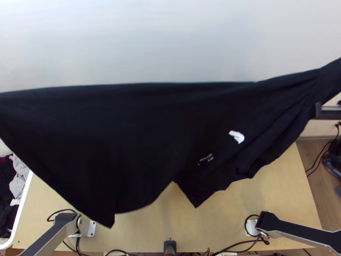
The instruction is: Fold the t-shirt
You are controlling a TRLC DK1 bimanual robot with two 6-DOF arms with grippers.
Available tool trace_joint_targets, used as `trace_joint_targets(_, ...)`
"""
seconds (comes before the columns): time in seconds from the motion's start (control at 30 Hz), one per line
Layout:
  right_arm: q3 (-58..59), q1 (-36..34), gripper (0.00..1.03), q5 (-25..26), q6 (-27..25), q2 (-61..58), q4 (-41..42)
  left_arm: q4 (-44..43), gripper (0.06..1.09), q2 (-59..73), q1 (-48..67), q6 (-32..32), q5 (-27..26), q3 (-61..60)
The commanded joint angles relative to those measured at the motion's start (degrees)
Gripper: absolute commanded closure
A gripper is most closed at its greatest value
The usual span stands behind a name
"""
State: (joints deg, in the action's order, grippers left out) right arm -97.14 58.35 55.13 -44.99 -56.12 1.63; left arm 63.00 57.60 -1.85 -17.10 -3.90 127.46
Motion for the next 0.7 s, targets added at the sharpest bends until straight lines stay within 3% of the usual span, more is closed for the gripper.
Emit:
trace_joint_targets(0.0,10.57,1.33,1.00,1.20,6.14,4.00,-3.30,0.45,1.05,-0.30,-0.17,-2.58,0.12,-14.17)
trace_joint_targets(0.17,20.15,-2.10,1.00,-1.96,11.24,3.82,-3.30,-9.48,1.05,1.90,-0.17,-2.76,0.03,-23.84)
trace_joint_targets(0.27,23.75,-8.86,1.00,-8.29,18.45,2.42,-4.79,-11.59,1.05,6.12,-0.17,-3.81,0.03,-25.15)
trace_joint_targets(0.4,23.40,-23.02,1.00,-19.71,32.86,-2.24,-11.38,-15.63,1.05,10.51,-0.17,-4.61,0.12,-27.88)
trace_joint_targets(0.57,23.75,-34.00,1.00,-29.03,42.18,-9.36,-12.00,-23.28,1.05,14.99,-0.17,-4.78,1.26,-34.56)
trace_joint_targets(0.67,23.58,-37.25,1.00,-31.58,46.84,-15.07,-12.00,-27.93,1.05,18.77,-0.17,-5.13,1.97,-37.72)
